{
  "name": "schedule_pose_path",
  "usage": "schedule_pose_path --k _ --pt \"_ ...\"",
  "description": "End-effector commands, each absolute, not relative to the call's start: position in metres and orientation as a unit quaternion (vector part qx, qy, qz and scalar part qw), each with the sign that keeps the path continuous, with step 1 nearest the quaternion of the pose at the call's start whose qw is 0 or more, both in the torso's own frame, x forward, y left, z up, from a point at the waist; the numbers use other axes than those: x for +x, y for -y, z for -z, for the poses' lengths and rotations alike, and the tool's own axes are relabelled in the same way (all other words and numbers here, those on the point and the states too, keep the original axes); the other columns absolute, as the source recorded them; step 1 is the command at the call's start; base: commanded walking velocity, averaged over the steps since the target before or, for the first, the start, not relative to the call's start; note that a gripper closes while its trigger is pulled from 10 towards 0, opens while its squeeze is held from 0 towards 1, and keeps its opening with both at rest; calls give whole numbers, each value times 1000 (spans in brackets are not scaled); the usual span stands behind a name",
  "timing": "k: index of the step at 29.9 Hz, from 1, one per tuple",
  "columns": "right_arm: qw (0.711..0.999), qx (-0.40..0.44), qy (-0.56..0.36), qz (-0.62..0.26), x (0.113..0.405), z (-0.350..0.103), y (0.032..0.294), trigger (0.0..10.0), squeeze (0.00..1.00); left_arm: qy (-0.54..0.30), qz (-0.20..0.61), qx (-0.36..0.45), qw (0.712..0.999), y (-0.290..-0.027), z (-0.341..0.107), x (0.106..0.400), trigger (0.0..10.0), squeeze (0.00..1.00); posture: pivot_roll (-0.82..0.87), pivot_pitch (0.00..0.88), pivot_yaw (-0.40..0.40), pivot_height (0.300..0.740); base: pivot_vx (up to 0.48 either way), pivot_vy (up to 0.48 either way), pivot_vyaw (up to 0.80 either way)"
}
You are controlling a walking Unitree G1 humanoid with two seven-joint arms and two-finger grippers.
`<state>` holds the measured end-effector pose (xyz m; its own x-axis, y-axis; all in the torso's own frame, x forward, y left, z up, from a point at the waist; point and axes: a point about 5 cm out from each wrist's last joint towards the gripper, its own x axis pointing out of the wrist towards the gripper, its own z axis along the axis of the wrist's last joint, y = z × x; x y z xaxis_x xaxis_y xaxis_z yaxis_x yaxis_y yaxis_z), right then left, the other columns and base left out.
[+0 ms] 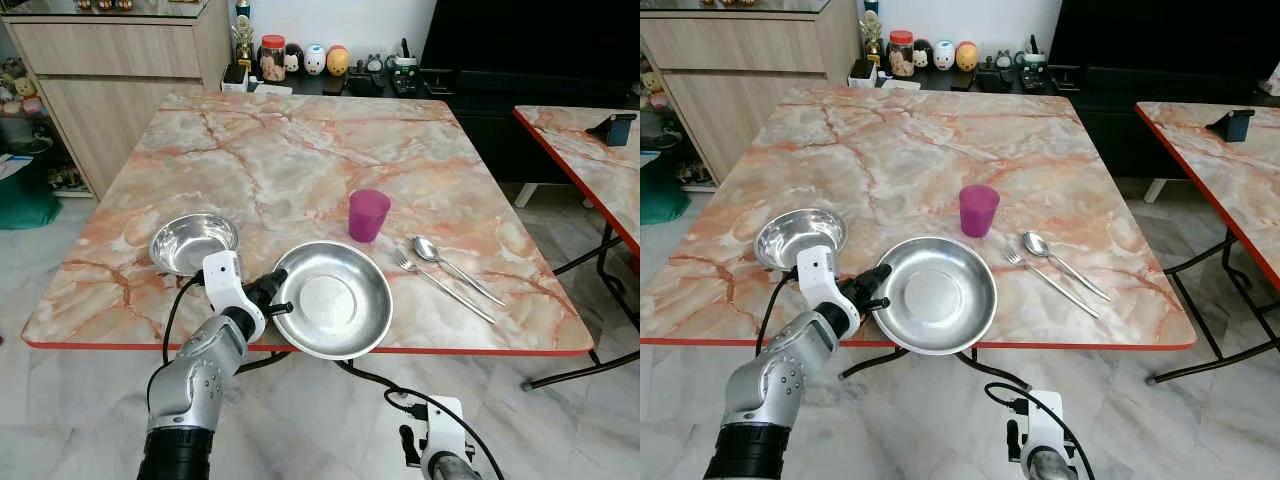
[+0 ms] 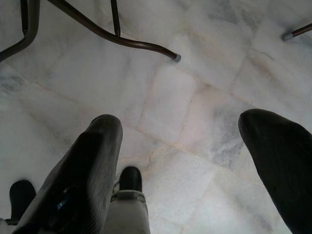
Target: Setting the table
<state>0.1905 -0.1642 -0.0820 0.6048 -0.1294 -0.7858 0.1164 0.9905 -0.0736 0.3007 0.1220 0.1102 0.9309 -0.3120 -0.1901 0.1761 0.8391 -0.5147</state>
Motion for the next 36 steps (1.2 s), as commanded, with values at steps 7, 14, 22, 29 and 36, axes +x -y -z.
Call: schedule_pose_path --k 7,14,22,29,36 --pt "896 -11 -439 74 188 83 170 10000 0 -88 160 -317 931 -122 -124 289 10000 0 1 0 -88 740 0 0 0" --pt "897 -11 -436 75 189 82 172 10000 0 -48 150 -348 924 -131 -134 285 10000 0 -5 0 -92 740 0 0 0" --pt "902 -6 -424 82 193 79 175 10000 0 47 58 -310 948 -165 -147 278 10000 0 -8 0 -110 740 0 0 0" --pt "903 -6 -422 76 194 79 175 10000 0 68 47 -331 940 -177 -149 274 10000 0 -9 0 -113 740 0 0 0" --pt "904 -5 -422 73 195 78 174 10000 0 75 57 -354 930 -174 -150 272 10000 0 -12 0 -113 740 0 0 0"
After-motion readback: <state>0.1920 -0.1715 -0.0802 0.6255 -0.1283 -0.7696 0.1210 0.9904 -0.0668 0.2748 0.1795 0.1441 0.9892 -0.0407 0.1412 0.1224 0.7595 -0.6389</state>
